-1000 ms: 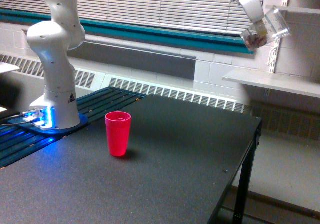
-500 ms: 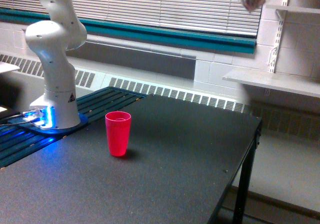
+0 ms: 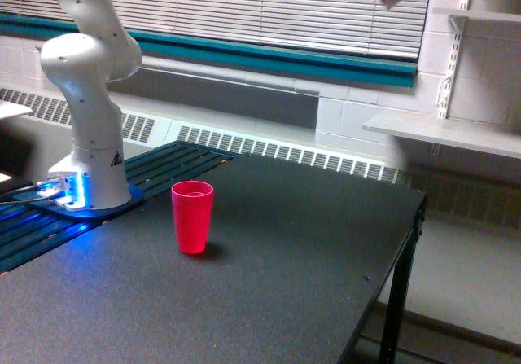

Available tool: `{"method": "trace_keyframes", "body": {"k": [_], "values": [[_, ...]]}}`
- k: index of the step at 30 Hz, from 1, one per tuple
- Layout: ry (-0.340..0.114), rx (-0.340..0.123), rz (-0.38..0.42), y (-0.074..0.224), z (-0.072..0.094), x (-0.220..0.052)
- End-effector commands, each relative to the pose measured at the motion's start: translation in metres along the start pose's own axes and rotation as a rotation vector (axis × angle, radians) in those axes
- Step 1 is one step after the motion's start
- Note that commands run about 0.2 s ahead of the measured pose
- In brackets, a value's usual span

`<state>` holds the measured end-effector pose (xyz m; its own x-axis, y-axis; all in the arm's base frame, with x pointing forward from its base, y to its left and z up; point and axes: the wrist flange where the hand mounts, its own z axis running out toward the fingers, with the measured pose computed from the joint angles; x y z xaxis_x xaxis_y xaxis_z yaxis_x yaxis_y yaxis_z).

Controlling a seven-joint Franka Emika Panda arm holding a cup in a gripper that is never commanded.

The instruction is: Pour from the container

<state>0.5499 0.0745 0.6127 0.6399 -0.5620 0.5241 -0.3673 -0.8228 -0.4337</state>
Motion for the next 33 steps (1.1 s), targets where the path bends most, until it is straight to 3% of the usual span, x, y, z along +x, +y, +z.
{"method": "trace_keyframes", "body": {"k": [1, 8, 13, 19, 24, 33], "values": [[-0.034, -0.043, 0.012, 0.04, 0.022, -0.008], [-0.045, -0.058, 0.041, 0.066, 0.03, -0.017], [-0.06, -0.085, 0.006, 0.064, 0.03, -0.04], [-0.089, -0.117, -0.017, 0.083, 0.031, -0.053], [-0.1, -0.134, -0.06, 0.12, 0.035, -0.048], [-0.118, -0.182, -0.047, 0.14, 0.042, -0.07]]}}
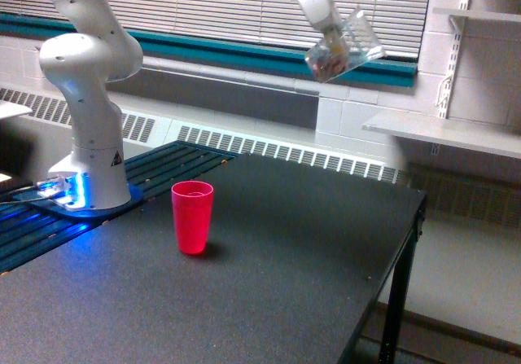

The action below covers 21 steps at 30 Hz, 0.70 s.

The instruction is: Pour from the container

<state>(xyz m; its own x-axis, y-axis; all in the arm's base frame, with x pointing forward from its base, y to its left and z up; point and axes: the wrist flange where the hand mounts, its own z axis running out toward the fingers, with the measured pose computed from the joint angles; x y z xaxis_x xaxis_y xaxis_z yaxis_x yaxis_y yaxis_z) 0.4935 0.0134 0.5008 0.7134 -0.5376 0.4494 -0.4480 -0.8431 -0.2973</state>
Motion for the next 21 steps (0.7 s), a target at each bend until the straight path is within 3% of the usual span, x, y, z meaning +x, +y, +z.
{"method": "trace_keyframes", "body": {"k": [1, 15, 21], "values": [[-0.014, -0.027, -0.021, 0.022, 0.008, -0.011], [-0.081, -0.101, -0.011, 0.059, 0.028, -0.044], [-0.135, -0.124, 0.013, 0.066, 0.033, -0.063]]}}
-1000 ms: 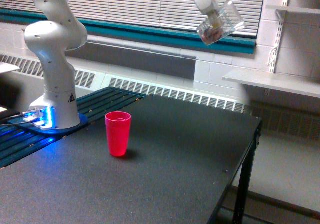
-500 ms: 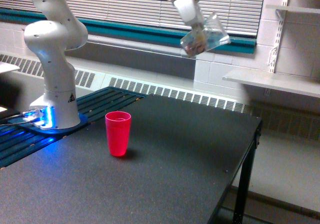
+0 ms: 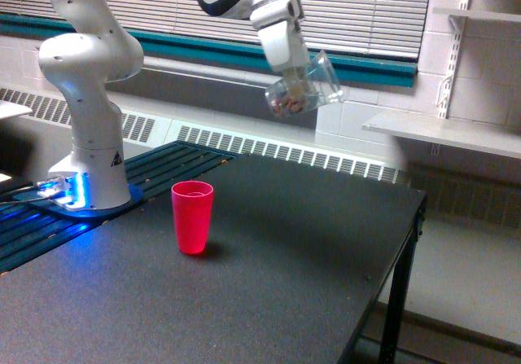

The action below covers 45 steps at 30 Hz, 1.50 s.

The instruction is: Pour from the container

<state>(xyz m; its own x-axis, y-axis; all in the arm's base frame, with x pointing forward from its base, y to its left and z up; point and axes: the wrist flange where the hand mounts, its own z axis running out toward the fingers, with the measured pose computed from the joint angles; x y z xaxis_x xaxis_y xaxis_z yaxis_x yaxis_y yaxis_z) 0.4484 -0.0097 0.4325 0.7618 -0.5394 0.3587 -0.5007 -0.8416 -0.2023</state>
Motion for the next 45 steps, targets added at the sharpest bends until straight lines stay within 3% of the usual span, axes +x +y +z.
{"method": "trace_keyframes", "body": {"k": [1, 4, 15, 45], "values": [[-0.041, -0.015, 0.016, 0.006, 0.002, -0.015], [-0.069, -0.018, 0.042, 0.009, 0.005, -0.021], [-0.13, -0.045, 0.009, 0.009, 0.012, -0.043], [-0.202, -0.161, -0.037, 0.05, 0.02, -0.065]]}}
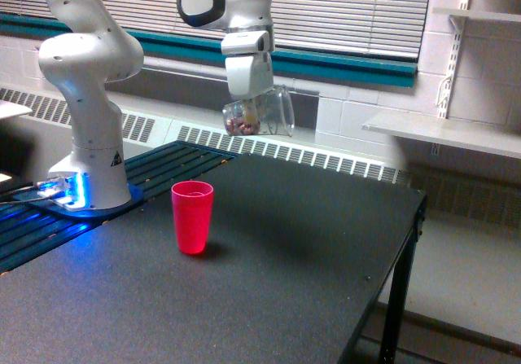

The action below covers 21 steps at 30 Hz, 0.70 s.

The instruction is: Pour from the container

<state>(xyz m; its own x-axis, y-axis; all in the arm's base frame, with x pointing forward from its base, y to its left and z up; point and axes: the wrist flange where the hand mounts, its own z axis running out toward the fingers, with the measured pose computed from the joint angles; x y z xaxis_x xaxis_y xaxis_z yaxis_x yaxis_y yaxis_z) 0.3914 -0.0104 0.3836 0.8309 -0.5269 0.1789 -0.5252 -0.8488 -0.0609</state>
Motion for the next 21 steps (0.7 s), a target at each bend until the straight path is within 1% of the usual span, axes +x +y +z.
{"method": "trace_keyframes", "body": {"k": [1, 9, 21], "values": [[-0.01, -0.024, -0.015, 0.013, 0.002, -0.006], [-0.017, -0.046, 0.002, 0.03, 0.005, -0.015], [-0.036, -0.059, 0.036, 0.056, 0.01, -0.03]]}}
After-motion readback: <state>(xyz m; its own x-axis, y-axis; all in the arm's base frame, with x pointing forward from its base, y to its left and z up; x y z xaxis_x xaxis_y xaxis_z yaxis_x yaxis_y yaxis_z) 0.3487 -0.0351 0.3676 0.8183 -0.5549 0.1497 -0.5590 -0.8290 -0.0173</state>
